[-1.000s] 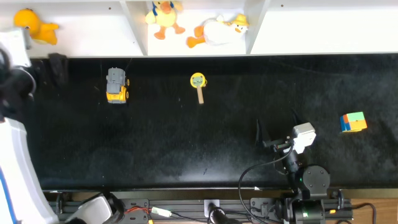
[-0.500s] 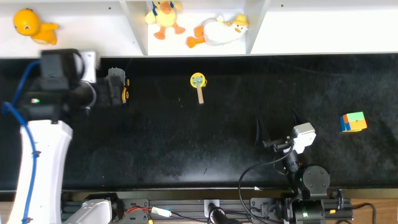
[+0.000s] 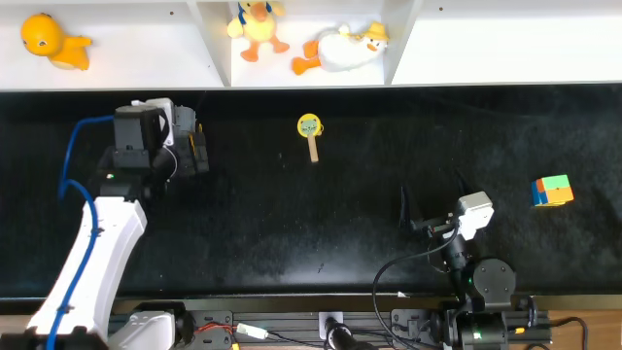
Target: Store Toys
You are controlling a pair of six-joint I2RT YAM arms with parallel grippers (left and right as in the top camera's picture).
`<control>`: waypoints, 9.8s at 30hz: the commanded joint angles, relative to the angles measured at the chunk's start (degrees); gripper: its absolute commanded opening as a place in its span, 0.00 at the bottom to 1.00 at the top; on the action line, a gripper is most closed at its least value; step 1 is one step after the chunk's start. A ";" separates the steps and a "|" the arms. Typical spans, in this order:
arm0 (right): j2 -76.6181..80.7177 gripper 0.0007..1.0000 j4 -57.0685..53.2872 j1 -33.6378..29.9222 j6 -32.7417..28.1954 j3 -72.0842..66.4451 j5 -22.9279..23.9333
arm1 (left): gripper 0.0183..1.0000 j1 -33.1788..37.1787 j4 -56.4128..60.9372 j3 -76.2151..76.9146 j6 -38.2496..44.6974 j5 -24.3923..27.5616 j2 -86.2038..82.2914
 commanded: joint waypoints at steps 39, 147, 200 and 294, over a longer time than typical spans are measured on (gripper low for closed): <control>-0.48 0.99 0.37 0.42 0.15 -0.79 0.04 | 0.40 -0.09 8.00 -0.68 -1.27 -1.27 10.84; -0.48 1.00 0.37 0.42 0.15 -0.79 0.04 | 1.00 -9.94 -44.94 20.17 -5.79 -7.89 -27.89; -0.48 1.00 0.37 0.42 0.15 -0.79 0.04 | 1.00 1.14 20.98 -45.27 -5.77 -0.63 -75.21; 101.31 1.00 -52.30 30.86 13.49 86.64 15.50 | 1.00 1.14 20.98 -45.27 -5.77 -0.63 -75.21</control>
